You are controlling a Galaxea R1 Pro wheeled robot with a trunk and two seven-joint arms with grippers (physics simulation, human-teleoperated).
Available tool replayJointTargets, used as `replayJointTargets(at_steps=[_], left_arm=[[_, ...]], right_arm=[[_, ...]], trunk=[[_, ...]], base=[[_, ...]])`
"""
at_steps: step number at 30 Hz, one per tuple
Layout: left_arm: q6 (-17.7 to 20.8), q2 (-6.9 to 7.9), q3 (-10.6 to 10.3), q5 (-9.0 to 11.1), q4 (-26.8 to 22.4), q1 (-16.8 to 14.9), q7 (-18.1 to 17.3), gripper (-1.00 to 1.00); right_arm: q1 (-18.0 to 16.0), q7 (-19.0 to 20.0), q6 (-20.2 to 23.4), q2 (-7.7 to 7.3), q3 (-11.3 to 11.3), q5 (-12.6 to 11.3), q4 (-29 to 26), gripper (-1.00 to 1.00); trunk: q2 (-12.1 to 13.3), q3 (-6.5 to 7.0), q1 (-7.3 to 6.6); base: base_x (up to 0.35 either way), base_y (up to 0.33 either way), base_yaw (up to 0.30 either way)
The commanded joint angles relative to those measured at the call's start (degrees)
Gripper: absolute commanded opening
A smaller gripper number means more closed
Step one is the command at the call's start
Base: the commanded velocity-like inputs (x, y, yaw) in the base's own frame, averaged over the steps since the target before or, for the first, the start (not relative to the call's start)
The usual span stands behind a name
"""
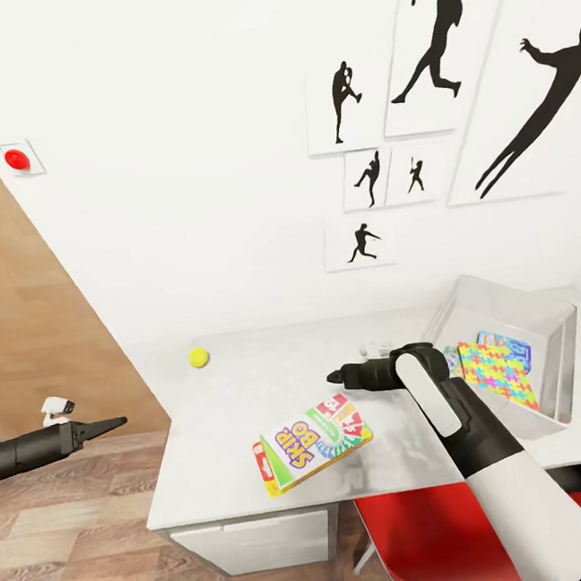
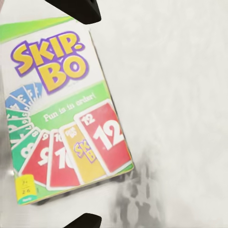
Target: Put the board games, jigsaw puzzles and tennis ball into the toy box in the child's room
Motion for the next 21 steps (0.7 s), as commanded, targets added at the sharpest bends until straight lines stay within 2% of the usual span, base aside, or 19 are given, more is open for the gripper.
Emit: replayJointTargets(at_steps=[1,13,21], left_arm=[[0.6,0.02,0.0,0.0,0.0,0.0,-0.2,1.00],[0.6,0.10,0.1,0.0,0.0,-0.1,-0.2,1.00],[0.5,0.27,0.1,0.0,0.0,-0.1,-0.2,1.00]], right_arm=[[-0.1,-0.6,0.1,-0.06,0.1,-0.6,0.1,1.00],[-0.4,-0.5,0.1,-0.37,0.0,-0.6,1.3,1.00],[-2.2,-0.5,0.1,-0.35,0.0,-0.4,4.4,1.00]], trunk=[[-0.1,-0.21,0.03],[-0.1,-1.34,0.03],[-0.1,-2.10,0.03]], base=[[0.000,0.000,0.000],[0.000,0.000,0.000],[0.000,0.000,0.000]])
